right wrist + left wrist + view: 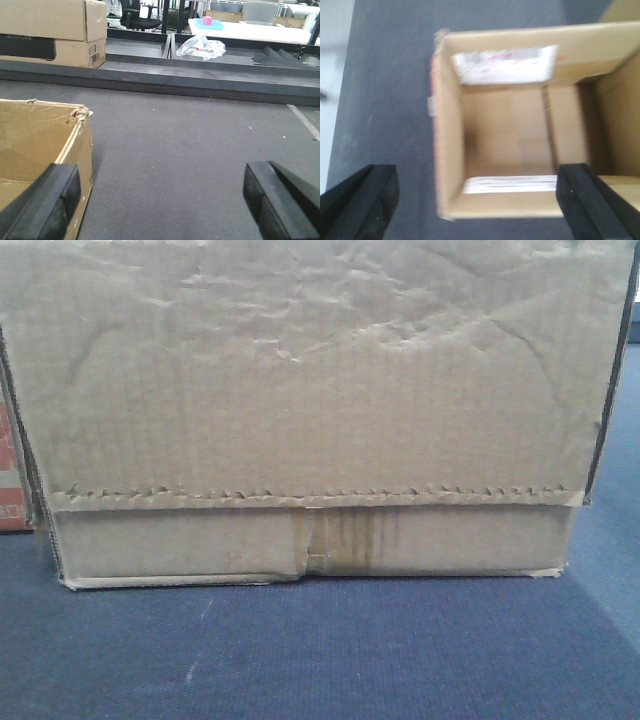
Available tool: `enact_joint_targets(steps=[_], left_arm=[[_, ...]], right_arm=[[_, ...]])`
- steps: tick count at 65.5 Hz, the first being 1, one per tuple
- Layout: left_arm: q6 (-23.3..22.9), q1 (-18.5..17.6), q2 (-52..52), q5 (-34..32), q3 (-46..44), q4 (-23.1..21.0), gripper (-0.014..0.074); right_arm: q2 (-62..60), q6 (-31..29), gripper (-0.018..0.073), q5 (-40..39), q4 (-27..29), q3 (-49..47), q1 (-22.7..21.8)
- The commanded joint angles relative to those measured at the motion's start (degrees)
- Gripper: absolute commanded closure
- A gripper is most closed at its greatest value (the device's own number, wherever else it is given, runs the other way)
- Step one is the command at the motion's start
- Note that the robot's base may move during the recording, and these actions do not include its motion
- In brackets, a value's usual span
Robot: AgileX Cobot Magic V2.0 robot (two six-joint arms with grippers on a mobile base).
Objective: Stack two boxes on right shelf middle
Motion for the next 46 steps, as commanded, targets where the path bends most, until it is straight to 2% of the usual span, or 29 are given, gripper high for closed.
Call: enact_joint_targets(steps=[1, 7, 28, 46], left_arm=[[2.4, 2.7, 4.4, 1.7, -2.5, -1.6, 0.0062], [2.4, 3.7, 8.2, 1.2, -3.5, -1.6, 0.0062], [2.4, 3.7, 15.5, -3.5, -3.5, -1.6, 0.0062], [2.4, 3.7, 18.9, -4.2, -3.5, -3.7, 0.0126]], right_arm=[[0.2, -0.1, 0.0005, -0.6, -0.5, -0.4, 0.2], [0.4, -0.1, 0.0005, -0.6, -0.5, -0.4, 0.7], [0.4, -0.1, 0.0005, -0.7, -0.5, -0.4, 1.1], [0.4, -0.1, 0.0005, -0.7, -0.5, -0.4, 1.1]])
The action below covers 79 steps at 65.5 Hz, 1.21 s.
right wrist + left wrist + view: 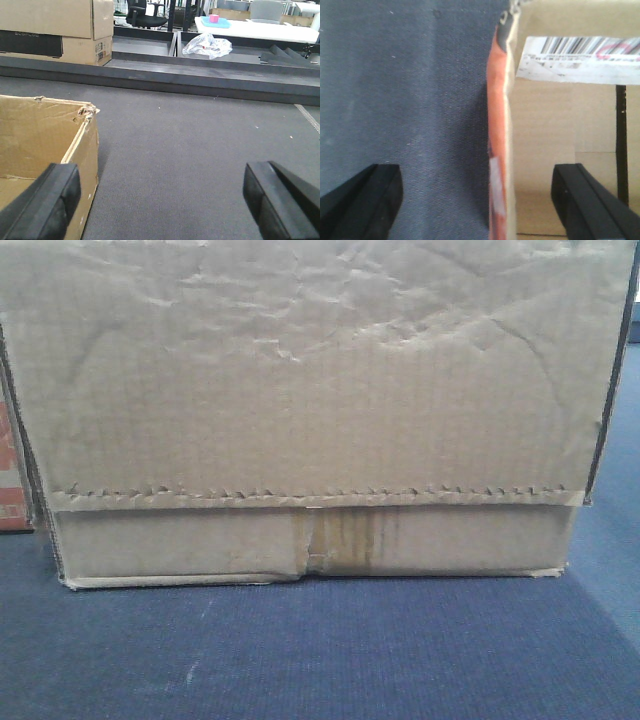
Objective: Stack two boxes on right shelf middle
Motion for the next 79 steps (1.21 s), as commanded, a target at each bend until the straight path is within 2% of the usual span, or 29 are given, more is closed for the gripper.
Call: enact_joint_targets(steps=[1, 6, 13, 20, 25, 34, 49, 69, 73, 79], left_arm=[[0.2, 0.2, 0.8, -0.7, -0.5, -1.6, 0.013], [0.2, 0.2, 0.9, -0.7, -0.5, -1.6, 0.016], [0.2, 0.2, 0.9, -0.7, -0.5, -1.7, 0.0268], [0.2, 0.2, 0.9, -0.7, -0.5, -1.7, 0.0491], [0.2, 0.2, 0.9, -0.5, -0.5, -1.7, 0.0708], [-0.4, 0.2, 0.4, 0.6, -0.5, -2.6, 0.0708], [-2.0, 0.2, -6.8, -0.2, -1.9, -2.5, 0.0708], [-6.9, 0.2, -16.9, 0.1, -12.4, -2.8, 0.0708], [-7.7, 0.2, -18.2, 1.3, -14.6, -4.2, 0.0708], [-7.7, -0.1, -19.5, 2.8, -17.9, -8.8, 0.0708]], right_arm=[[0.4, -0.1, 0.0005, -0.8, -0.5, -0.4, 0.0], [0.4, -0.1, 0.0005, -0.8, -0.5, -0.4, 0.0], [0.4, -0.1, 0.0005, -0.8, -0.5, -0.4, 0.0], [0.4, -0.1, 0.0005, -0.8, -0.5, -0.4, 0.0], [0.4, -0.1, 0.0005, -0.8, -0.5, -0.4, 0.0], [0.4, -0.1, 0.0005, -0.8, -0.5, -0.4, 0.0], [0.4, -0.1, 0.0005, -0.8, -0.5, -0.4, 0.0], [0.4, -0.1, 0.0005, -0.8, -0.5, -0.4, 0.0], [0.4, -0.1, 0.0005, -0.8, -0.5, -0.4, 0.0], [0.4, -0.1, 0.0005, -0.8, -0.5, -0.4, 0.0]])
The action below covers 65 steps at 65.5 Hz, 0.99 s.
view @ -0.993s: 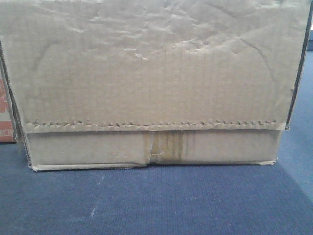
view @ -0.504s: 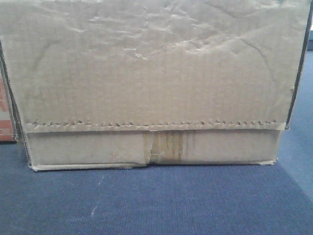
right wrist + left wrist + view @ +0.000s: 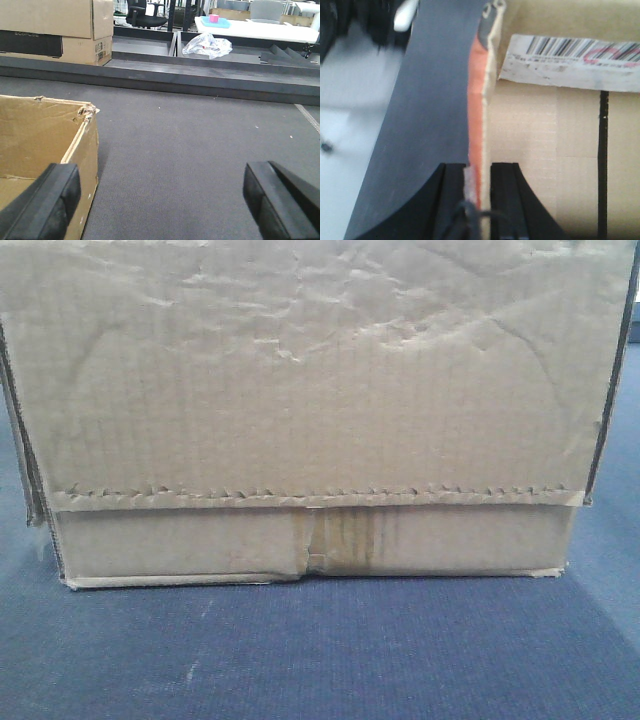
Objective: Stack two boxes on right shelf middle
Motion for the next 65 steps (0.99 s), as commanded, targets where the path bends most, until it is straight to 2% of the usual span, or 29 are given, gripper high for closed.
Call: enact_joint_targets(steps=[1, 9, 19, 32, 41, 53, 59, 65], left_arm=[[-1.3, -0.4, -1.8, 0.9, -3.3, -5.3, 0.0708], [-1.8, -4.5, -2.3, 1.4, -6.8, -8.8, 0.0708], [-5.9, -14.0, -2.0, 0.2, -8.0, -8.6, 0.0708], [-8.3, -26.3, 2.2, -1.2, -8.0, -8.2, 0.0708], [-9.0, -32.1, 7.4, -1.4, -8.0, -8.0, 0.0708], [-11.2, -35.2, 13.8, -1.4, -8.0, -5.0, 0.0708], [-13.5, -35.9, 16.2, -1.4, -8.0, -1.9, 0.0708], [-13.6, -35.9, 17.6, -1.4, -8.0, -1.3, 0.0708]], right_arm=[[0.4, -0.1, 0.0005, -0.8, -0.5, -0.4, 0.0], [0.4, -0.1, 0.0005, -0.8, 0.0, -0.4, 0.0], [0.4, -0.1, 0.0005, -0.8, 0.0, -0.4, 0.0], [0.4, -0.1, 0.0005, -0.8, 0.0, -0.4, 0.0], [0.4, -0.1, 0.0005, -0.8, 0.2, -0.4, 0.0], [0.2, -0.1, 0.0005, -0.7, 0.1, -0.4, 0.0], [0.2, -0.1, 0.0005, -0.3, 0.1, -0.4, 0.1], [0.2, -0.1, 0.0005, -0.1, 0.1, -0.4, 0.6]])
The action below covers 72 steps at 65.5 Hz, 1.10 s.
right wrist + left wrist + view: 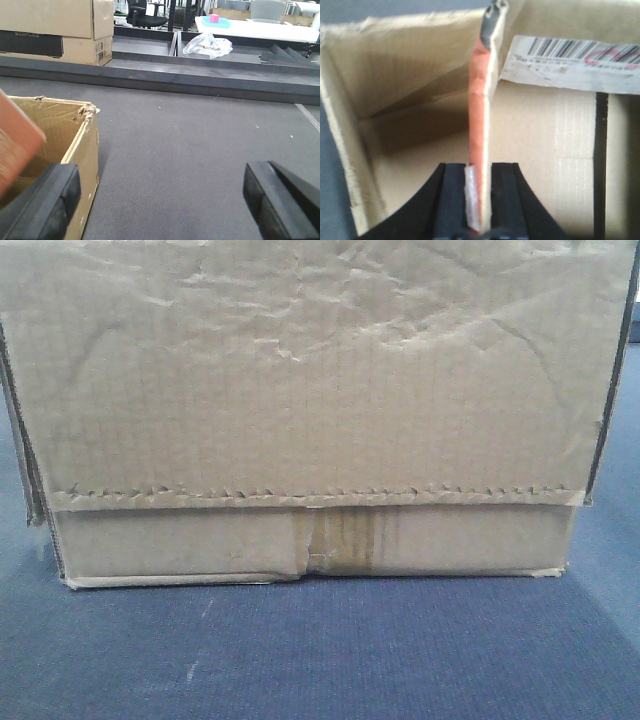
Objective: Stack two boxes on right shelf middle
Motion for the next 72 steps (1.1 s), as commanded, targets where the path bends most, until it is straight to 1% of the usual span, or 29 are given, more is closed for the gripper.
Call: enact_joint_targets(steps=[1, 11, 25, 28, 32, 35, 37, 38, 40, 41, 48, 51, 56, 65, 70, 72], left_arm=[[-1.4, -0.4, 1.0, -1.8, -0.4, 0.3, 0.0708], [-1.5, -0.4, 2.0, -1.8, -0.4, 0.6, 0.0708], [-1.5, -0.4, 1.9, -2.4, -0.4, 0.3, 0.0699], [-1.5, -0.4, 1.9, -2.4, -0.4, 0.3, 0.0662], [-1.5, -0.4, 1.9, -2.3, -0.4, 0.3, 0.0574], [-1.5, -0.4, 1.9, -2.3, -0.4, 0.3, 0.0495], [-1.5, -0.4, 1.9, -2.3, -0.4, 0.3, 0.0422], [-1.5, -0.4, 1.9, -2.3, -0.4, 0.3, 0.0407], [-1.5, -0.4, 1.9, -2.3, -0.4, 0.3, 0.0346], [-1.5, -0.4, 1.9, -2.3, -0.4, 0.3, 0.03], [-1.5, -0.4, 1.8, -2.3, -1.0, 0.3, 0.0101], [-1.5, -0.4, 1.6, -2.3, -1.6, 0.3, 0.005], [-1.5, -0.4, 1.0, -2.2, -3.1, -0.4, 0.0005], [-1.4, -0.4, -0.6, -0.5, -7.0, -0.5, 0.0006], [-1.2, -0.4, -1.5, 1.8, -9.7, 0.8, 0.0006], [-1.2, -0.4, -2.1, 3.5, -11.1, 1.9, 0.0006]], right_arm=[[0.2, -0.1, 0.0005, -0.2, 0.0, -0.4, 0.6], [0.2, -0.1, 0.0005, -0.1, 0.0, -0.4, 1.7], [0.2, -0.1, 0.0005, -0.1, 0.0, -0.4, 1.7], [0.2, -0.1, 0.0005, -0.1, 0.0, -0.4, 1.7], [0.2, -0.1, 0.0005, -0.1, 0.0, -0.4, 1.7], [0.2, -0.1, 0.0005, -0.1, 0.0, -0.4, 1.7], [0.2, -0.1, 0.0005, -0.1, 0.0, -0.4, 1.7], [0.2, -0.1, 0.0005, -0.1, 0.0, -0.4, 1.7], [0.2, -0.1, 0.0005, -0.1, 0.0, -0.4, 1.7], [0.2, -0.1, 0.0005, -0.1, 0.0, -0.4, 1.7], [0.2, -0.1, 0.0005, -0.1, 0.0, -0.4, 1.7], [0.2, -0.1, 0.0005, -0.1, 0.0, -0.4, 1.7], [0.2, -0.1, 0.0005, -0.1, 0.0, -0.4, 1.7], [0.2, -0.1, 0.0005, 0.3, 0.0, -0.8, 1.7], [0.2, -0.1, 0.0005, 1.4, 0.0, -1.9, 1.7], [0.2, -0.1, 0.0005, 1.9, 0.0, -2.7, 1.7]])
